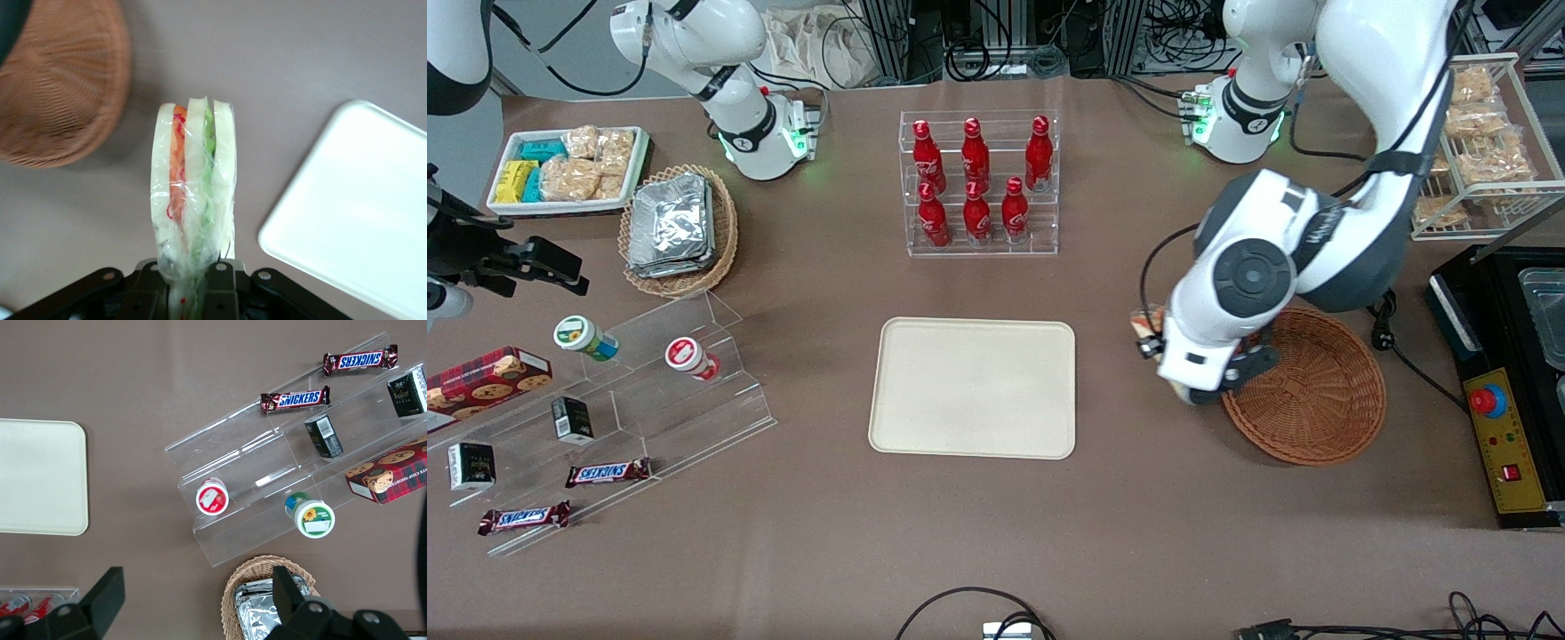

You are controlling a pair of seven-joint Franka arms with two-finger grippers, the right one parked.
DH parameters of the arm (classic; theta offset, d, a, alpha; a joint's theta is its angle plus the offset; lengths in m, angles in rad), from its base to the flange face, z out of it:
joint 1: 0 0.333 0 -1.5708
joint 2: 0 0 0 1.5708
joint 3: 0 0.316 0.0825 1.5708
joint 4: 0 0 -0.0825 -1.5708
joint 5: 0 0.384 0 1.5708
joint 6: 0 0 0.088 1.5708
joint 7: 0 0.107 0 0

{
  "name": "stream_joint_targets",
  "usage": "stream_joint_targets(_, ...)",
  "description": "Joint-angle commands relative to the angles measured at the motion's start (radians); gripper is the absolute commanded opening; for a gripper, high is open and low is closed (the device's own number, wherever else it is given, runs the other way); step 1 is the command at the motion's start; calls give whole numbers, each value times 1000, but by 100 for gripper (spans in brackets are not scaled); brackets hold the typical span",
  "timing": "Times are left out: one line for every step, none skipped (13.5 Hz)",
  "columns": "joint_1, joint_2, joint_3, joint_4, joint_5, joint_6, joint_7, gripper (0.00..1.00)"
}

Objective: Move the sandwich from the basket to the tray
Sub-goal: 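Lift the sandwich and carry it with the left gripper over the cream tray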

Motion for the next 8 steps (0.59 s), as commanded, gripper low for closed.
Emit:
stream_joint_targets(-24,112,-47,36,13,107,77,0)
stream_joint_targets(-58,138,-46,36,17,151,90,0)
stream_joint_targets(-89,175,-46,36,33,197,107,0)
stream_joint_targets(-118,212,-46,36,69,231,115,0)
stream_joint_targets(-147,244,-44,36,120,251,115,0)
stream_joint_targets(-170,276,-44,34,176,259,118,0)
stream_joint_targets(-186,310,-44,34,236,264,120,0)
stream_joint_targets(-198,333,-44,34,284,277,118,0)
